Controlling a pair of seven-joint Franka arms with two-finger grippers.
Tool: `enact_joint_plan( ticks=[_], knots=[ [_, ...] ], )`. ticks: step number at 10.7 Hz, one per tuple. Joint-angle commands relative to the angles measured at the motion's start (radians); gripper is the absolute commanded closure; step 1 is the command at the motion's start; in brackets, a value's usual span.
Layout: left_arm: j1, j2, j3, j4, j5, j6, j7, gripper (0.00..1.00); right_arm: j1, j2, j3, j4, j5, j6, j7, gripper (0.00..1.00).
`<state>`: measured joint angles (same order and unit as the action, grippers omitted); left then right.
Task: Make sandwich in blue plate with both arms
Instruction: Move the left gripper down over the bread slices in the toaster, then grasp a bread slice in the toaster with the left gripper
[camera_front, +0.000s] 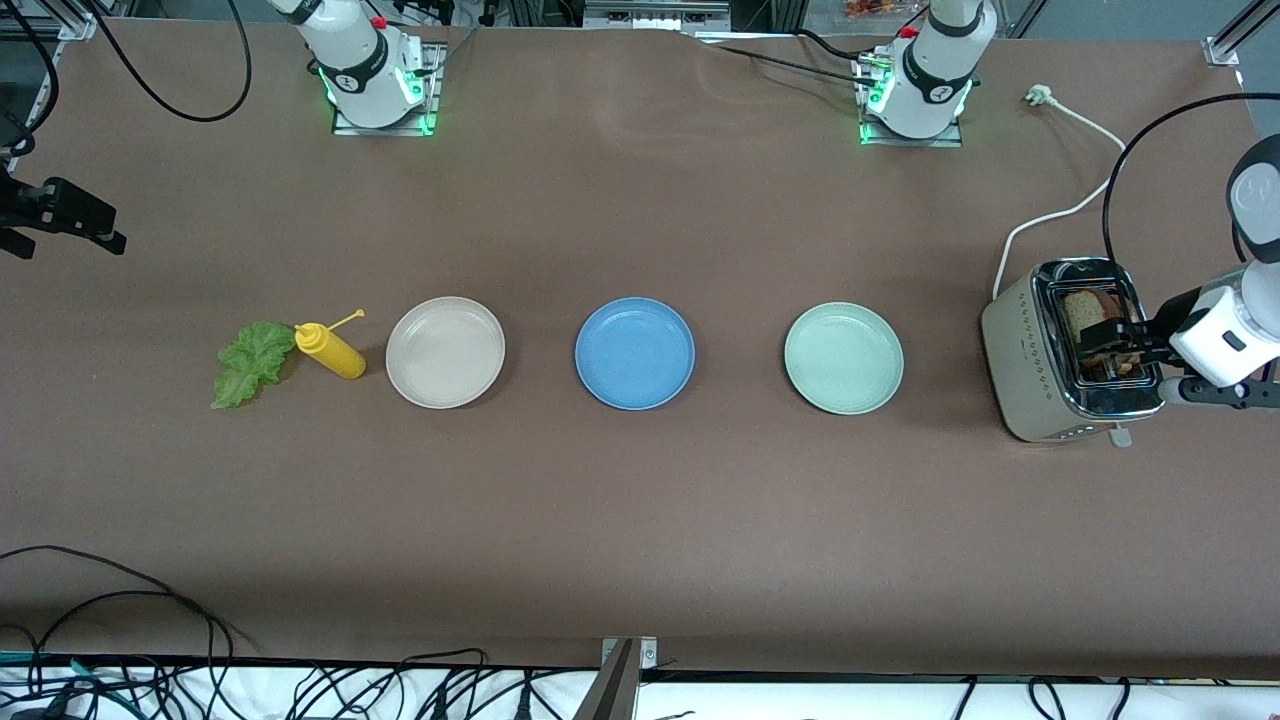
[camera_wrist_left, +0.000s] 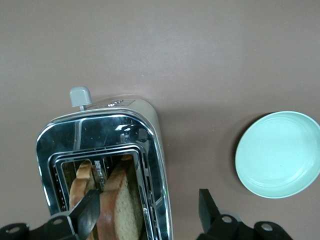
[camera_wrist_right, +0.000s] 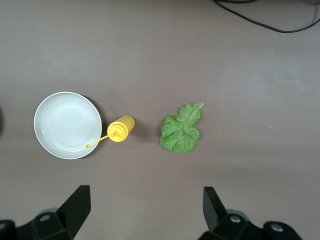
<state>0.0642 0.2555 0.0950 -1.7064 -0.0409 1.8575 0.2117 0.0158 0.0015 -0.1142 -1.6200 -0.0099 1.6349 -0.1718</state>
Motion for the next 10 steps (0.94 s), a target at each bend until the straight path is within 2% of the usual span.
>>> enact_joint_plan(
  ticks=[1, 4, 10],
  knots=[
    [-0.001, 0.031, 0.012, -0.028, 0.012, 0.060, 0.034, 0.13, -0.004, -0.008, 0.004, 0.008, 0.018, -0.036, -0.005, 0.00],
    [0.000, 0.044, 0.025, -0.074, 0.013, 0.109, 0.034, 0.13, -0.001, -0.009, 0.008, 0.008, 0.018, -0.084, -0.003, 0.00],
    [0.000, 0.057, 0.045, -0.090, 0.015, 0.109, 0.028, 0.13, 0.001, -0.006, 0.008, 0.008, 0.018, -0.069, -0.011, 0.00]
  ],
)
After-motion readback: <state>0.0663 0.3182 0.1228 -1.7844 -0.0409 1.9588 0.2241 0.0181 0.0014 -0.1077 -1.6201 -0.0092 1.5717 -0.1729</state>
